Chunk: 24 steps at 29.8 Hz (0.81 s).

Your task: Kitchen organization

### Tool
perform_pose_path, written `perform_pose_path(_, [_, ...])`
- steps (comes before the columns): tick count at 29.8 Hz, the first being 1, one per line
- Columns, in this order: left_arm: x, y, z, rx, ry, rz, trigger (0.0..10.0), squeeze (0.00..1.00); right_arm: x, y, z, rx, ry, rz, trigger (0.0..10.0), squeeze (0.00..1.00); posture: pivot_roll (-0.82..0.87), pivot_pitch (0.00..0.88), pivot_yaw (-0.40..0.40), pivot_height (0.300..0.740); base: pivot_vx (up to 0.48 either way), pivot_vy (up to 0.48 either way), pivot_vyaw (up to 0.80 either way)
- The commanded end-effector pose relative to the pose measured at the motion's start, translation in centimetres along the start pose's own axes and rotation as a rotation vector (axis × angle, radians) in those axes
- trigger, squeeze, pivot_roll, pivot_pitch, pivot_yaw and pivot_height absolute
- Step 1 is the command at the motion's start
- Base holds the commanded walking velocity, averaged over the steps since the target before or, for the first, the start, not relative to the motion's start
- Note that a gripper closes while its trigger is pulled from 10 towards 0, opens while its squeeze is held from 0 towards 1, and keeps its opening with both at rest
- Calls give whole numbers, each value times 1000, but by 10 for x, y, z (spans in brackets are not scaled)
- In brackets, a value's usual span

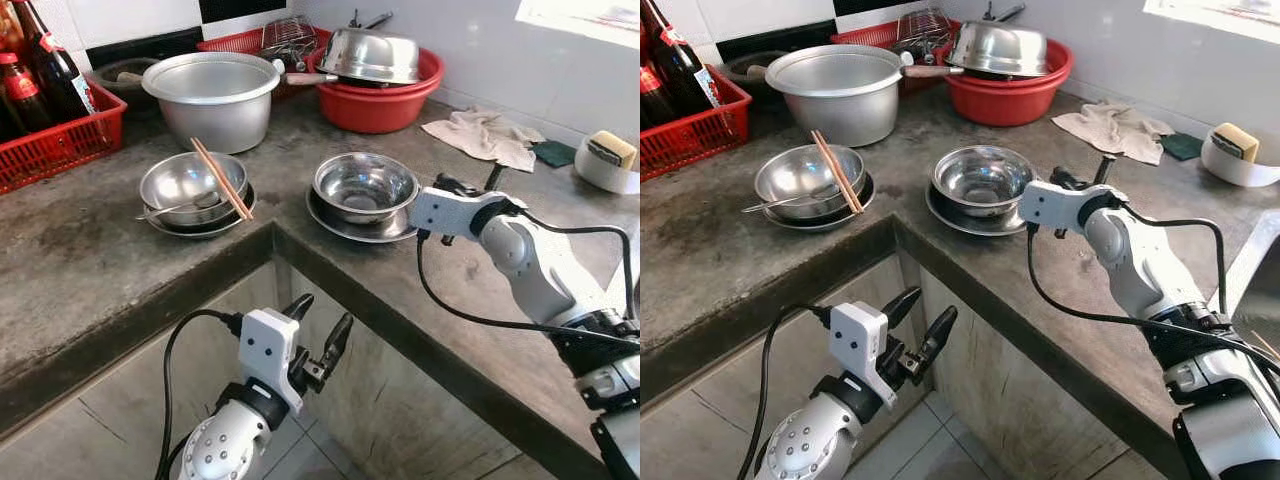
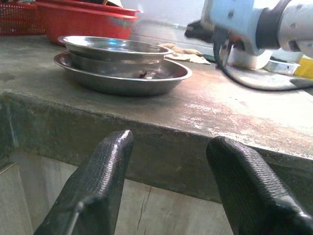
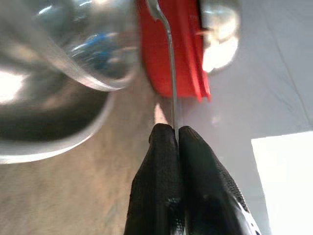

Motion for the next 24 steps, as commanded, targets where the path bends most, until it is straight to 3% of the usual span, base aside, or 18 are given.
perform_pose_path(1, [1, 2, -1, -14, -3, -4, 10000, 0, 4, 8, -7, -118, -67, -40, 0, 0, 160, 112, -56, 740, 0, 0, 0])
perform_pose_path(2, [1, 2, -1, -15, -4, -4, 10000, 0, 7, 12, -8, -179, -94, -49, 0, 0, 162, 113, -53, 740, 0, 0, 0])
perform_pose_path(3, [1, 2, -1, -15, -4, -4, 10000, 0, 7, 12, -8, -179, -94, -49, 0, 0, 162, 113, -53, 740, 0, 0, 0])
perform_pose_path(5, [1, 2, -1, -18, -4, -2, 10000, 0, 20, 21, -10, -368, -178, -83, 0, 0, 161, 107, -55, 740, 0, 0, 0])
perform_pose_path(9, [0, 1, -1, -20, -4, 0, 10000, 0, 30, 23, -8, -506, -221, -87, 0, 0, 156, 102, -54, 740, 0, 0, 0])
perform_pose_path(11, [0, 0, 1, -27, 3, 5, 10000, 0, 45, 29, -7, -667, -279, -125, 0, 0, 154, 98, -50, 740, 0, 0, 0])
perform_pose_path(12, [0, 0, 1, -27, 3, 5, 10000, 0, 45, 29, -7, -667, -279, -125, 0, 0, 154, 98, -50, 740, 0, 0, 0])
perform_pose_path(14, [0, 0, 1, -30, 6, 6, 10000, 0, 54, 32, -4, -799, -308, -132, 0, 0, 151, 96, -49, 740, 0, 0, 0])
perform_pose_path(15, [0, 0, 1, -30, 6, 6, 10000, 0, 54, 32, -4, -799, -308, -132, 0, 0, 151, 96, -49, 740, 0, 0, 0])
perform_pose_path(16, [0, 0, 2, -36, 7, 6, 10000, 0, 65, 39, 1, -892, -313, -156, 5961, 0, 151, 87, -46, 740, 0, 0, 0])
perform_pose_path(17, [0, 0, 2, -38, 9, 7, 10000, 0, 69, 41, 2, -915, -313, -161, 5961, 0, 150, 86, -46, 740, 0, 0, 0])
perform_pose_path(18, [0, 0, 2, -40, 10, 6, 10000, 0, 73, 44, 4, -942, -316, -167, 10000, 0, 148, 84, -44, 740, 0, 0, 0])
perform_pose_path(24, [0, -1, 4, -41, 16, 10, 10000, 0, 89, 52, 21, -1038, -314, -140, 10000, 0, 148, 72, -37, 740, 0, 0, 0])
Point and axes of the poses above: a point about 5 cm out from each wrist's last joint towards the gripper, its own x axis pointing back from the gripper into the wrist, its own y axis along the axis of the wrist's last joint, z = x × y, the point moved 2 cm from there along -x, pointing out of the wrist towards the gripper, and after that the axes turned 3 degrees about x, right-handed, at the moved point
